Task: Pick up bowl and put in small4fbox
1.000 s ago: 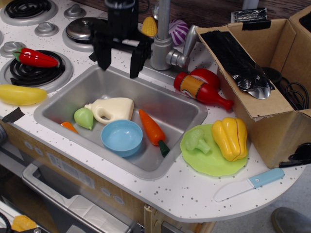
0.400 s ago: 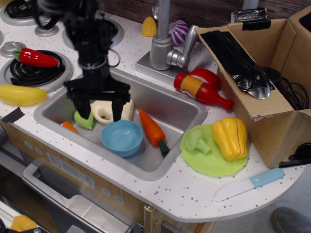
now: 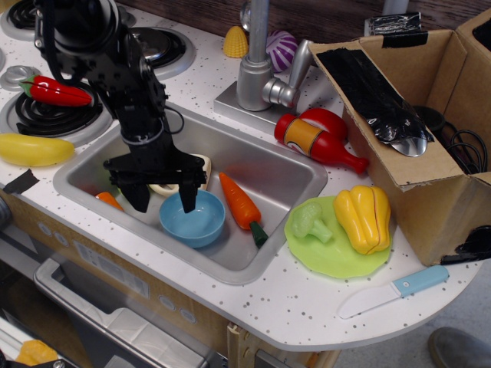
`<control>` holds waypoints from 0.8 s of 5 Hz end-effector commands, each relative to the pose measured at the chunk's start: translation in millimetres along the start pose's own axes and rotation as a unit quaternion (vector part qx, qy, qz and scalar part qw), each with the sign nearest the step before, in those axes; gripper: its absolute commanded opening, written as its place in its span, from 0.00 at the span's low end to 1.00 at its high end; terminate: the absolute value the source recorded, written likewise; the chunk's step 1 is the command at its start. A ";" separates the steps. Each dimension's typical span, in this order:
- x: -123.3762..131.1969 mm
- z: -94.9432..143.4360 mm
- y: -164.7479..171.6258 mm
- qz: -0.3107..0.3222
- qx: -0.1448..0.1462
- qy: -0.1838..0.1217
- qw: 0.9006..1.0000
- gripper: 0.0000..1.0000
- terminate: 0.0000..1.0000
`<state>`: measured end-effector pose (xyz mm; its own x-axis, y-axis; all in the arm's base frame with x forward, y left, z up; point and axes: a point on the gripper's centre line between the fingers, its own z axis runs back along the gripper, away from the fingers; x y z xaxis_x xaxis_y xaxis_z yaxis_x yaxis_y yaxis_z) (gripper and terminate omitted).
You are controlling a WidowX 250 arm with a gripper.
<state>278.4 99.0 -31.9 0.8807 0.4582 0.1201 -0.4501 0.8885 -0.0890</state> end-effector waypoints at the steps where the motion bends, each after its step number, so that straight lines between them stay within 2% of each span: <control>1: 10.1 -17.1 0.4 -0.015 -0.016 -0.020 1.000 1.00 0.00; 2: 11.0 -29.3 1.0 -0.011 -0.024 -0.018 0.999 0.00 0.00; 3: 10.4 -24.9 -2.1 -0.006 -0.026 -0.006 1.000 0.00 0.00; 4: 8.8 -1.7 -5.4 0.000 -0.028 0.003 1.000 0.00 0.00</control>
<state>279.4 96.0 -37.8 0.8920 0.4477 0.0631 -0.4357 0.8884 -0.1442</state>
